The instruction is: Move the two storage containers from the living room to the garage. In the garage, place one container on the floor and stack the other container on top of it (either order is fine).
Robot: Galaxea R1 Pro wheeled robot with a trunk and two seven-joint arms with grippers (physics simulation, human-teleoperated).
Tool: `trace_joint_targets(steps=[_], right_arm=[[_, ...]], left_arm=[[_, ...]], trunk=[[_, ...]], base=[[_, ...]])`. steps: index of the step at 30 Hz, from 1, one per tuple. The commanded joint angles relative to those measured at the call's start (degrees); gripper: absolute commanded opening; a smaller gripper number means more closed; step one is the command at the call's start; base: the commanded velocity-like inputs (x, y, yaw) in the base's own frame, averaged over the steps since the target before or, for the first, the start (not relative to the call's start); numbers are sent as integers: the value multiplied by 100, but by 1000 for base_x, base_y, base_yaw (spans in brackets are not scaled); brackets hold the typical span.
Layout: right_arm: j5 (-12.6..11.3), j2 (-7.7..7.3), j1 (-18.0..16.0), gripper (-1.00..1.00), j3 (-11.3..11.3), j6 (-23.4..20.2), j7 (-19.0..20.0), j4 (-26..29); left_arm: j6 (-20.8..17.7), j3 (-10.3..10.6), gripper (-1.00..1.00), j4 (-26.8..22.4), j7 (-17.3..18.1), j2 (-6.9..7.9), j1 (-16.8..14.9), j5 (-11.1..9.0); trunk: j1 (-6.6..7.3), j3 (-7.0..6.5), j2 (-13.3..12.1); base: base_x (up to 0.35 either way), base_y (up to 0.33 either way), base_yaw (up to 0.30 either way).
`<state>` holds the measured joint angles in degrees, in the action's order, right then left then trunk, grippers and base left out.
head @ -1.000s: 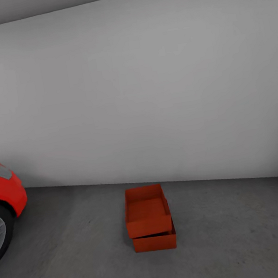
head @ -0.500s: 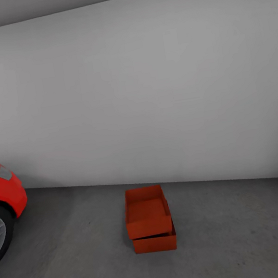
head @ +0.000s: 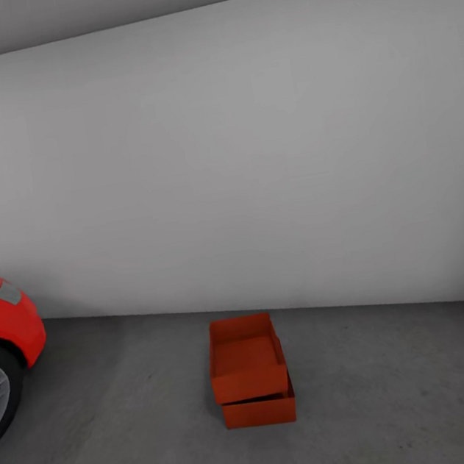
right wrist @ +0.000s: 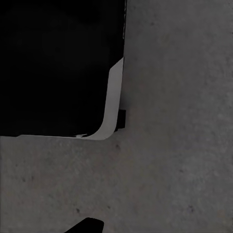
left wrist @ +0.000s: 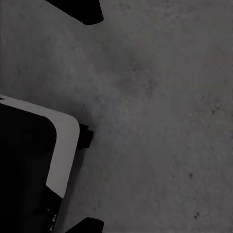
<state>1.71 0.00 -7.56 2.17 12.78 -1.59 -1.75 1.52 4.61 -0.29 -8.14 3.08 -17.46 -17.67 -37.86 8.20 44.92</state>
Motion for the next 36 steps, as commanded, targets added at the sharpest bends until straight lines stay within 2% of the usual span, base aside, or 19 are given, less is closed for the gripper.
trace_joint_targets(steps=[1,36], right_arm=[[19,0,-9,100,20,31,-17,-19],[40,17,-9,100,47,22,0,-10]], left_arm=[[15,49,100,3,-12,0,-4,-52],[41,49,100,3,6,-8,56,-52]], trunk=[[-1,6,7],[-1,1,7]], base=[[0,0,0],[0,0,0]])
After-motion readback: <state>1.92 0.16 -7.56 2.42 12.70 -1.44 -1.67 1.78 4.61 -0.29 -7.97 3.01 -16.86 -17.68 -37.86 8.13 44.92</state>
